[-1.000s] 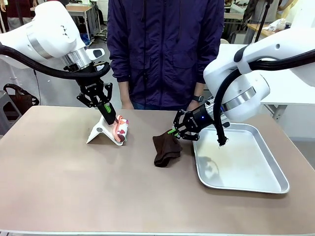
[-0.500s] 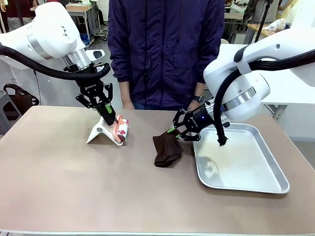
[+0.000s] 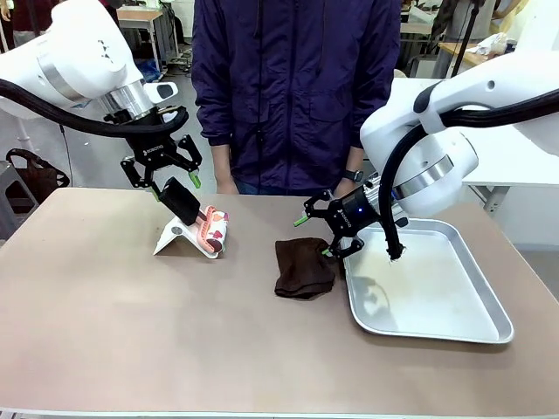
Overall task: Clean the surface of the table.
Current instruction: Return the Lint Roller and towel to their original positions.
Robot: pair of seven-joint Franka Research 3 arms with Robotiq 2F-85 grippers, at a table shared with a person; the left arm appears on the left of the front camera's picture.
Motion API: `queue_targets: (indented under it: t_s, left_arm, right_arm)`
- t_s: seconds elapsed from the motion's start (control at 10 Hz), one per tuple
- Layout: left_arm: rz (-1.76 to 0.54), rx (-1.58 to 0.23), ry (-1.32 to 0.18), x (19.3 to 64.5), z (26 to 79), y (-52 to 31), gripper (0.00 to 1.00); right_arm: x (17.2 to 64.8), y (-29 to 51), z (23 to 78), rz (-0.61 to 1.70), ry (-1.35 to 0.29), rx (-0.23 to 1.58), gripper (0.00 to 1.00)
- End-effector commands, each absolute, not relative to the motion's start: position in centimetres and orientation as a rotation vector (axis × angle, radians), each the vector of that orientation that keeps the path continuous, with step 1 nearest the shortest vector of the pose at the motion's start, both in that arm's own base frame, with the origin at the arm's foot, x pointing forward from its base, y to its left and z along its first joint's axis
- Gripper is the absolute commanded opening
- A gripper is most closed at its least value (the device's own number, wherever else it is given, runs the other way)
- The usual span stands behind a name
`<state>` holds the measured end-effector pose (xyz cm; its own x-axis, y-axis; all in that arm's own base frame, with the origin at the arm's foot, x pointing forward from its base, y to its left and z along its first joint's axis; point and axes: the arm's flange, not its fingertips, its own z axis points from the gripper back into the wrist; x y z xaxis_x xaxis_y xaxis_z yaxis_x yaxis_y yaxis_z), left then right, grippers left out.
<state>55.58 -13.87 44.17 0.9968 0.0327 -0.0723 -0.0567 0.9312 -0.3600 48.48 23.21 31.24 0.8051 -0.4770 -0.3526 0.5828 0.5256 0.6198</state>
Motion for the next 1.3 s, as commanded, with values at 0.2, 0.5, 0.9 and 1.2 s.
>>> queue_targets:
  t_s: [0.2, 0.5, 0.9, 1.2]
  left_arm:
    - [0.077, -0.399, 0.014, 52.2, 45.0, -11.9, 1.0]
    - [0.017, -0.458, -0.005, 48.7, 45.8, -9.5, 1.0]
    - [-0.126, -0.629, -0.015, 41.0, 45.1, -2.4, 1.0]
    - [-0.231, -0.851, 0.001, 38.4, 41.5, 3.2, 1.0]
  right_arm:
    - [47.1, 24.2, 34.9, -0.554, 0.03, 0.697, 1.0]
    - [45.4, 24.9, 39.9, -0.416, -0.14, 0.46, 1.0]
    - [39.4, 18.6, 47.9, -0.384, -0.293, 0.543, 1.0]
    - [31.7, 10.7, 51.7, -0.523, -0.296, 0.764, 1.0]
